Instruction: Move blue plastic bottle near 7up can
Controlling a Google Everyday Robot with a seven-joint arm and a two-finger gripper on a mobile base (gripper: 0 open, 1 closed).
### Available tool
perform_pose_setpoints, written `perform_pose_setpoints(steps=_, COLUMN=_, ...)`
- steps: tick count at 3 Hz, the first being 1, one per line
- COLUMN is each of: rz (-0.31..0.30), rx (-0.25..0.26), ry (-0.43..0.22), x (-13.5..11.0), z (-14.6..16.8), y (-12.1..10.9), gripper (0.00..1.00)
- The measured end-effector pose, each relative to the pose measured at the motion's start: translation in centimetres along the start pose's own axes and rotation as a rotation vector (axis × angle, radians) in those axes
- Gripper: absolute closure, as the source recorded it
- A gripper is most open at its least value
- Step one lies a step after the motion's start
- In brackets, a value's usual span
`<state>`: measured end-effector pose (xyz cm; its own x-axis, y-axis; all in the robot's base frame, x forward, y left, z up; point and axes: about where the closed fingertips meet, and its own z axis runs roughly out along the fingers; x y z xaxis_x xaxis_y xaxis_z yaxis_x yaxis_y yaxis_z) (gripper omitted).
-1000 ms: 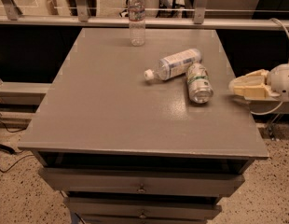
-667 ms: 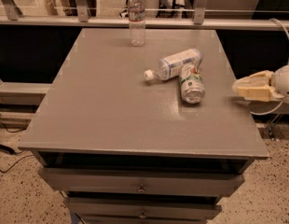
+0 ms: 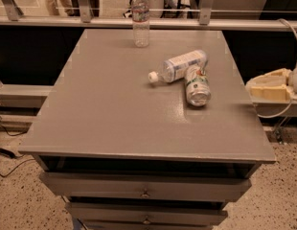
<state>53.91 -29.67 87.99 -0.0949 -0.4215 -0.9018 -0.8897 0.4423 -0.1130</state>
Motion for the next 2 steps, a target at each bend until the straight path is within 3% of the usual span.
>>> perform_pose_setpoints(steps=2, rz=-0.006, rx=-0.008, ry=-0.003, x=-0.45, z=0.34, y=0.14, gripper=0.43)
